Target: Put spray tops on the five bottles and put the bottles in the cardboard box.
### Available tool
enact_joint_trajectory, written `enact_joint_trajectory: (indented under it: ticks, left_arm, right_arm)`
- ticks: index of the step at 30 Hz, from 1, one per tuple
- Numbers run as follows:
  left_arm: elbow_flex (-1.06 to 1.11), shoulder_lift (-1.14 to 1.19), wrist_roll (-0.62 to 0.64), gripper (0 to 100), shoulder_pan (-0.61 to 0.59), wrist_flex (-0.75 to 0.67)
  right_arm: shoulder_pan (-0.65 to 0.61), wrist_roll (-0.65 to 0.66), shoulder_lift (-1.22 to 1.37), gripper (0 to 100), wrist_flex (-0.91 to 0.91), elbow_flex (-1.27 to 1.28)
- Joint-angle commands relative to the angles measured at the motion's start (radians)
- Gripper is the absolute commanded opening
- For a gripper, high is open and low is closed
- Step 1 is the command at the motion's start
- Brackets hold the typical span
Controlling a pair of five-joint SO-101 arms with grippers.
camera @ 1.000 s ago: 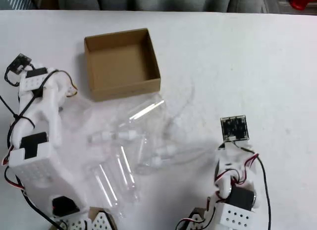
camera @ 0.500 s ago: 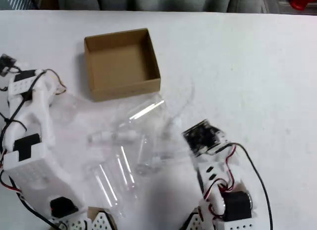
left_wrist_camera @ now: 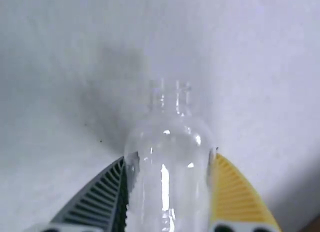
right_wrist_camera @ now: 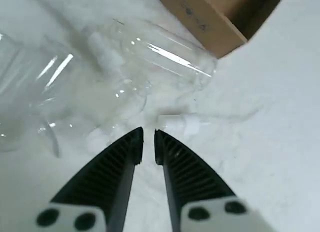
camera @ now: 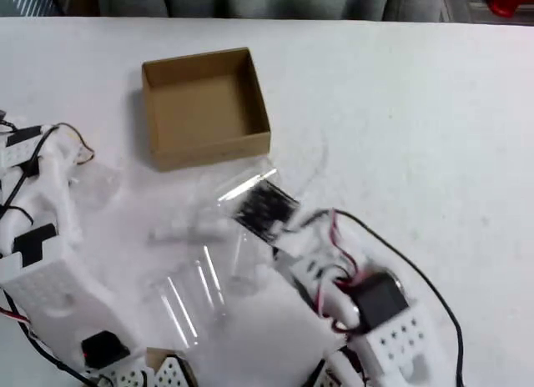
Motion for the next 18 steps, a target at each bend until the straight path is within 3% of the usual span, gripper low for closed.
enact_joint_trajectory:
  ticks: [1,5,18]
  left_arm:
    - [-0.051,-0.007,-0.015,2,-0.008,-0.021]
    - [-0.051,-0.007,-0.015,2,-0.008,-0.025]
    - [-0.055,-0.005,-0.015,2,-0.008,-0.026]
  right_arm:
    - [-0.084,0.006,0.193,2.1,0.007,-0.181]
    - [-0.179,0.018,0.406,2.1,0.004,-0.316]
    - [-0.378,0.31,0.935,2.3,0.005,-0.654]
